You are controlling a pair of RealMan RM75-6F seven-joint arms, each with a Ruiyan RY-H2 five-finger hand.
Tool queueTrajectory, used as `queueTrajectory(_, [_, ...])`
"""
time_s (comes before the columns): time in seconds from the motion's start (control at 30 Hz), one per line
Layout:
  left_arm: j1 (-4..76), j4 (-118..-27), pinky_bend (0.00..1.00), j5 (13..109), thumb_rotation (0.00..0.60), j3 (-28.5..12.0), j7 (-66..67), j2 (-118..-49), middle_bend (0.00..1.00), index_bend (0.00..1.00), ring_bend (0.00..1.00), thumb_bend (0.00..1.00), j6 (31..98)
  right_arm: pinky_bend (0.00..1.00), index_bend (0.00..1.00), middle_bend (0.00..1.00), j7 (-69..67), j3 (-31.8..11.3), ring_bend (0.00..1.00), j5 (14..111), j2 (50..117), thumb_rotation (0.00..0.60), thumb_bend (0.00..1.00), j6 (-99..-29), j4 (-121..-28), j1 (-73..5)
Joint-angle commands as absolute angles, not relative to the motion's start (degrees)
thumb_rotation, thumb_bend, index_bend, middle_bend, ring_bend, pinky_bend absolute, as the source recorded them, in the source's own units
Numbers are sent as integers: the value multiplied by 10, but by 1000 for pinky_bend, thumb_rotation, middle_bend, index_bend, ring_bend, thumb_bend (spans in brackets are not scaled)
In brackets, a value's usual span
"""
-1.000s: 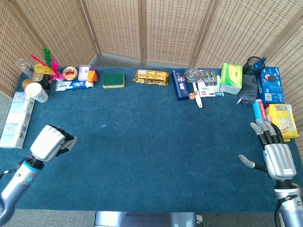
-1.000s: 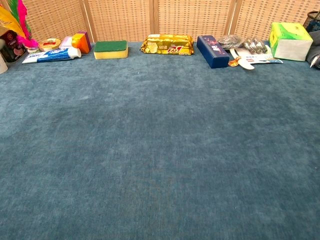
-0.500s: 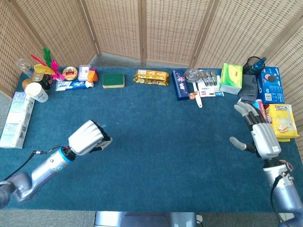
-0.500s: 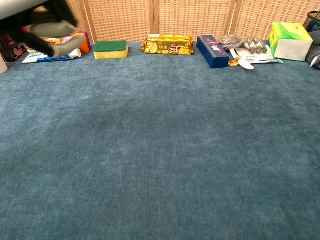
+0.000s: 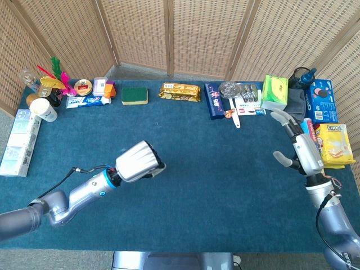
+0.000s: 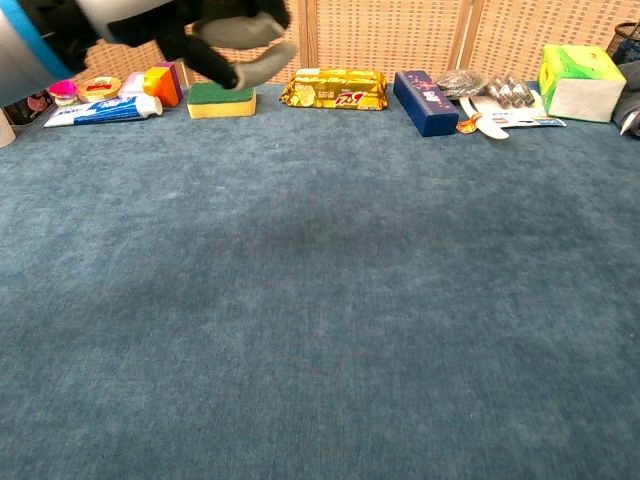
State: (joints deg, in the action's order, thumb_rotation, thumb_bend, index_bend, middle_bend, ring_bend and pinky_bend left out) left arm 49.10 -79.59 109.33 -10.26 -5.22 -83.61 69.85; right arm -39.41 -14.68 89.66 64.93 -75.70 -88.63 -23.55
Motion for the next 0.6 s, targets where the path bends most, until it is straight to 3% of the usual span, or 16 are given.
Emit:
queueTrajectory(0.03, [511, -778, 1000, 1103, 600, -100, -55, -849, 1000, 1000, 1000, 508, 699, 0, 11, 0, -456, -136, 0, 923, 654, 0, 0, -759, -871, -252])
queueTrajectory(0.37, [556, -722, 1000, 1125, 600, -89, -85, -880, 1000, 1000, 1000, 518, 731, 10, 11, 6, -558, -107, 0, 975, 665, 0, 0, -764, -837, -287])
queueTrajectory(0.6, [573, -729, 1000, 1113, 600, -87, -80, -884, 1000, 1000, 1000, 522, 727, 10, 11, 6, -562, -111, 0, 982, 678, 0, 0, -769, -831, -315])
